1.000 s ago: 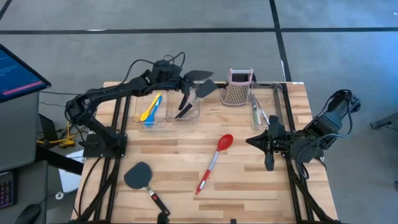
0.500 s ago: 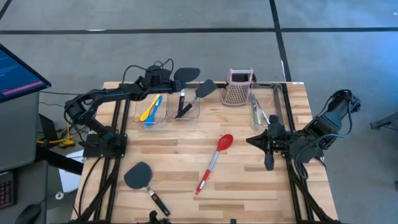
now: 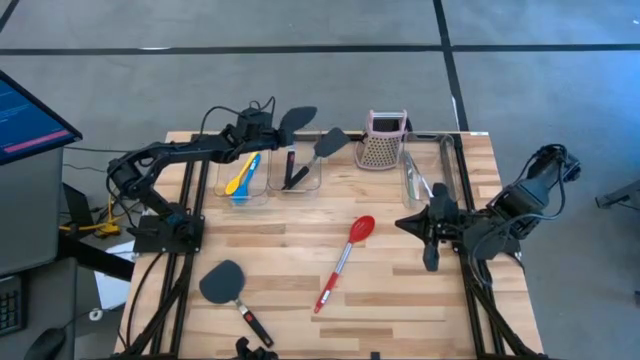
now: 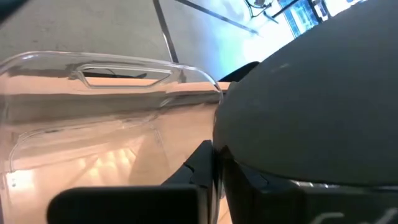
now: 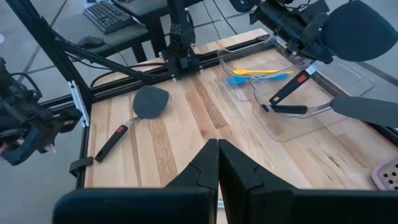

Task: Pick & Place Kitchen Items
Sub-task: Put the black spatula into the middle transparent bin, then adjust the black spatula in the middle transparent bin

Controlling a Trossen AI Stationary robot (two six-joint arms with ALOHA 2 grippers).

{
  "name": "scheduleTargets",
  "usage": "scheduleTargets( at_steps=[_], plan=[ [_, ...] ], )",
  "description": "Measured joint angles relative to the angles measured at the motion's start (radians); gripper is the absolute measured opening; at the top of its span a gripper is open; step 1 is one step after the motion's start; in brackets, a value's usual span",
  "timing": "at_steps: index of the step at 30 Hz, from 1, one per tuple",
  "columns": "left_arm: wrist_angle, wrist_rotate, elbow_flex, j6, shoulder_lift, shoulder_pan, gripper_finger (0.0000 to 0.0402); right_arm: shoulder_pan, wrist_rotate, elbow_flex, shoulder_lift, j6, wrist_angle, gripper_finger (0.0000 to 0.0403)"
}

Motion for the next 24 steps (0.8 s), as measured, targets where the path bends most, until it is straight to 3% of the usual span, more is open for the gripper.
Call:
scheduleTargets(
  at_steps=[7, 16, 24],
  plan=[
    [-0.001, -0.009, 0.000, -0.018, 0.000, 0.000, 0.0071, 0.000, 0.000, 0.000, 0.000, 0.000, 0.000, 0.0001],
    [0.003, -0.120, 0.000, -0.041, -0.016, 0.009, 0.0151, 0.003, -0.004, 0.000, 0.000, 0.032, 0.000, 0.0001],
    [0.041, -0.096, 0.000, -0.032, -0.121, 0.007, 0.0171, 0.003, -0.005, 0.000, 0.000, 0.027, -0.001, 0.0001]
  ],
)
